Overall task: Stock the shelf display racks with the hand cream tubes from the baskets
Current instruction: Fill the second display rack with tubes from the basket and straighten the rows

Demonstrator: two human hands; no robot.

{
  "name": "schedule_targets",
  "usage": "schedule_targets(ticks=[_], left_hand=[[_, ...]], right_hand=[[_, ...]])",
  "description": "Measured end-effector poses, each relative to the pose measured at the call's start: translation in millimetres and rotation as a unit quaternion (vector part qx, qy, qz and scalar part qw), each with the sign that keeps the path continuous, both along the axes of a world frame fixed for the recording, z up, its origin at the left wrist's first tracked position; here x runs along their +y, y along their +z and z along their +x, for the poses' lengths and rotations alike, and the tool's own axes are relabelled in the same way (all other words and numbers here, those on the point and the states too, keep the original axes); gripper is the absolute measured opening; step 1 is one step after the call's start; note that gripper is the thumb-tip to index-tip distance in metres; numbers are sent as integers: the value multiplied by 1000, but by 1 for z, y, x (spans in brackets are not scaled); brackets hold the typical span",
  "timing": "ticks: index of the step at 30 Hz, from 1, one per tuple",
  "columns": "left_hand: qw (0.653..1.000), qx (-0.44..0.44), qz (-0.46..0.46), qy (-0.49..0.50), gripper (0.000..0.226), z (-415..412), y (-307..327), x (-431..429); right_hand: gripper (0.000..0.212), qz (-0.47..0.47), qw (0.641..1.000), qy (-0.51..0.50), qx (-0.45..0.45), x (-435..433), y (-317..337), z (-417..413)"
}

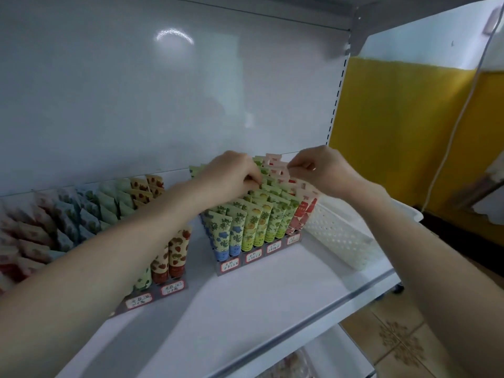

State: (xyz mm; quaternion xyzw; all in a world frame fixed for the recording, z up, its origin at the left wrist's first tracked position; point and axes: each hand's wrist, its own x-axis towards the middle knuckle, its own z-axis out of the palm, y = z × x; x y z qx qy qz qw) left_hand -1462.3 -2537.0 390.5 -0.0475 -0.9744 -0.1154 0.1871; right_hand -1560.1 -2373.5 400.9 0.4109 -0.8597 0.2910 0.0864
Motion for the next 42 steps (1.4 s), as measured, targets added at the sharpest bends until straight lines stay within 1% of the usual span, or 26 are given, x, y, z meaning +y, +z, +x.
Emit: schedule_targets(ticks=[2, 4, 11, 15, 18, 24, 34, 42], left_hand=[[1000, 20, 7, 3, 20, -5, 2, 6], [1000, 18, -4, -6, 20, -13, 0, 15], [995, -75, -62, -7, 19, -41, -11, 29], [993, -93, -74, -2, 18, -46, -14, 30], [993, -95, -75, 2, 18, -48, -15, 29], [993, -88, -74, 9, 18, -49, -16, 28], [993, -97, -73, 15, 22, -49, -17, 24], [991, -107, -77, 2, 18, -48, -13, 24]], right_hand=[[16, 5, 1000, -18, 2, 10, 1, -8], [16, 27, 999, -23, -5, 14, -5, -13], [13, 82, 997, 0, -13, 11, -24, -13], [17, 103, 995, 11, 8, 7, -31, -15], [20, 103, 994, 11, 18, 6, -35, -17], [20, 82, 996, 16, 23, 3, -39, -16], [21, 90, 995, 21, 27, 1, -38, -12], [21, 101, 994, 24, 27, 1, -35, -13]])
